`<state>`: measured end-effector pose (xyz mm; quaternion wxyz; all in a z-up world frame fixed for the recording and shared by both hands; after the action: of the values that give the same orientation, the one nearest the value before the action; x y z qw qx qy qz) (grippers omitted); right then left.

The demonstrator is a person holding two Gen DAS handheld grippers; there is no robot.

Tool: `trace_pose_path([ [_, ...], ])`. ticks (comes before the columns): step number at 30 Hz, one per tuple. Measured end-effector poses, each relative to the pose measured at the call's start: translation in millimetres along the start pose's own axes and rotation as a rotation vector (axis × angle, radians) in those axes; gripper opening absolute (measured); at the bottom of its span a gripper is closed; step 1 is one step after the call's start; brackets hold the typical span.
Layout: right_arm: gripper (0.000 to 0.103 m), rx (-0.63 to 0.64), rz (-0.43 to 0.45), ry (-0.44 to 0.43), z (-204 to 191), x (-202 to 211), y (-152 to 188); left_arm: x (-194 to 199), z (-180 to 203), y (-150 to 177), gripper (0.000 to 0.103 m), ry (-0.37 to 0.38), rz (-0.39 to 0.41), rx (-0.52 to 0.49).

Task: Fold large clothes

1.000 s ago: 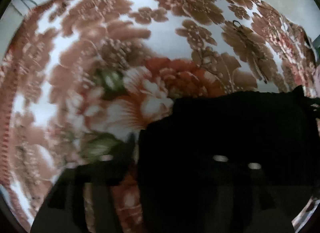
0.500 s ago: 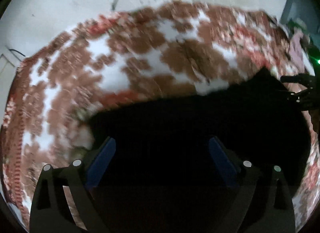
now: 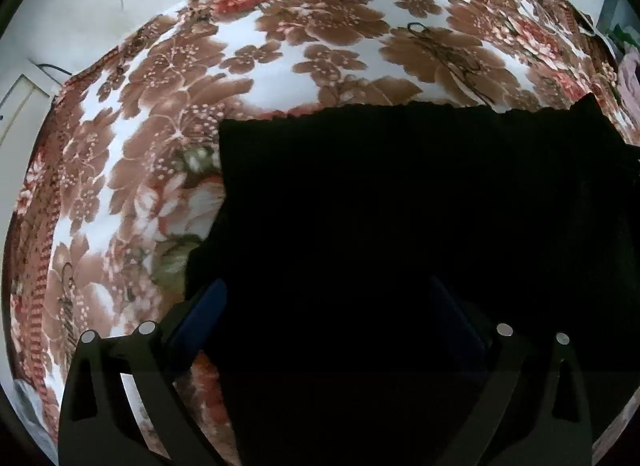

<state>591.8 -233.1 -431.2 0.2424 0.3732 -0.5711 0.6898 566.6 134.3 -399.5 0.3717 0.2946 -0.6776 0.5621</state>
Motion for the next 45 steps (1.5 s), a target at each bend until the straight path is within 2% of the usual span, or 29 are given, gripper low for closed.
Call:
trace_pose_path([
  [3, 0.093, -0.006, -0.012, 0.052, 15, -2, 5, 6, -1, -2, 0.099, -0.050, 0.017, -0.060],
  [5, 0.093, -0.061, -0.029, 0.046, 32, -3, 8, 13, -9, -2, 0.098, -0.092, 0.017, -0.048],
  [7, 0.094, -0.087, -0.035, 0.047, 41, 3, 8, 23, -24, -2, 0.097, -0.122, 0.020, 0.007],
  [12, 0.095, -0.087, 0.001, 0.056, 38, 36, 4, 79, -42, 8, 0.097, -0.117, 0.104, 0.151],
  [14, 0.095, -0.094, 0.013, 0.043, 33, 51, 3, 108, -42, 23, 0.097, -0.094, 0.135, 0.225],
  [18, 0.095, -0.099, 0.032, 0.012, 21, 74, 2, 143, -30, 58, 0.097, -0.068, 0.152, 0.326],
  [22, 0.098, -0.116, 0.042, -0.032, 6, 92, 5, 162, -17, 113, 0.097, -0.024, 0.140, 0.495],
  [24, 0.098, -0.111, 0.039, -0.057, -7, 100, 10, 163, -8, 145, 0.097, 0.003, 0.120, 0.604],
  [28, 0.098, -0.064, 0.030, -0.091, -35, 108, 18, 151, 8, 194, 0.097, 0.016, 0.107, 0.751],
  [29, 0.098, -0.053, 0.027, -0.093, -40, 108, 21, 148, 11, 202, 0.097, 0.023, 0.117, 0.776],
  [32, 0.098, -0.025, 0.009, -0.105, -59, 105, 28, 134, 22, 221, 0.097, 0.111, 0.193, 0.895],
  [36, 0.098, -0.005, 0.000, -0.117, -81, 103, 33, 113, 30, 226, 0.097, 0.156, 0.267, 0.973],
  [41, 0.098, 0.011, -0.019, -0.125, -100, 96, 39, 95, 30, 220, 0.097, 0.192, 0.348, 0.998],
  [45, 0.098, 0.029, -0.017, -0.116, -109, 94, 42, 76, 20, 211, 0.097, 0.207, 0.360, 1.037],
])
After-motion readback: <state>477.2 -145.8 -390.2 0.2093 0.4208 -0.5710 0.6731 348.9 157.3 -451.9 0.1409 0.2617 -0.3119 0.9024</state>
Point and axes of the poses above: each gripper's, at about its wrist camera, not at the fingertips, and x roughly against the way its jaws point, z to its right, y to its underside, the point moved 1 cm from there along -x, roughly the way its jaws point, and after that the axes turned 7 degrees about z, right-handed, at the moved point
